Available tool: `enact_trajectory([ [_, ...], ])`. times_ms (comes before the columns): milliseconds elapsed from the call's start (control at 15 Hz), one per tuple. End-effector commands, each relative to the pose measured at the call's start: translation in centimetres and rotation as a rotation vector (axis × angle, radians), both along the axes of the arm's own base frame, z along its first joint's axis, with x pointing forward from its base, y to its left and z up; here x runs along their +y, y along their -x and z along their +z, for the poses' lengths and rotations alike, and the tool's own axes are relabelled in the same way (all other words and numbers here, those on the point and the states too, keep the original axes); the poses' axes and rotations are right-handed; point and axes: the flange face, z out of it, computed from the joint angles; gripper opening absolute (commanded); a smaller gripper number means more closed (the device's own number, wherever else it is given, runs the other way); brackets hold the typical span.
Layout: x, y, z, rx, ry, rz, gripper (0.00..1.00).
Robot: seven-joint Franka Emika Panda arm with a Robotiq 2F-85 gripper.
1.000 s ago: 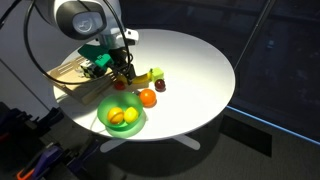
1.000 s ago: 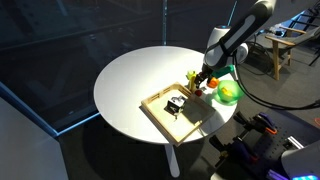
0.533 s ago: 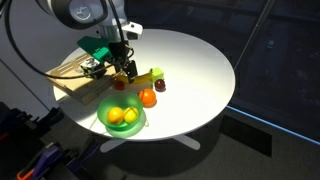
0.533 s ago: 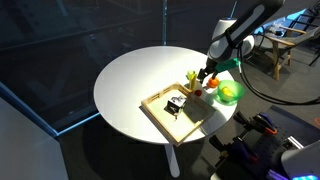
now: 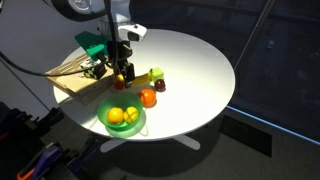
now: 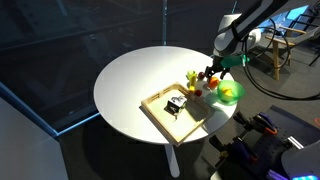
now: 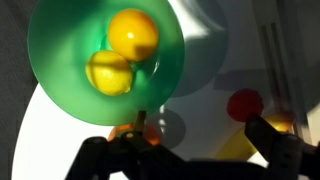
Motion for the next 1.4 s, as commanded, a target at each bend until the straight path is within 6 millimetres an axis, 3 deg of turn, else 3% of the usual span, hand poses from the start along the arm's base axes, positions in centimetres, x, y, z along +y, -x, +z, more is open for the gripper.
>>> enact_trajectory([
  [0, -0.9, 0.4, 0.8, 0.012, -0.033, -0.002, 1.0],
  [933, -7.3, 0.5, 0.4, -0.099, 0.016, -0.002, 1.0],
  [1333, -8.5, -0.2, -0.2, -0.096, 0.017, -0.019, 1.0],
])
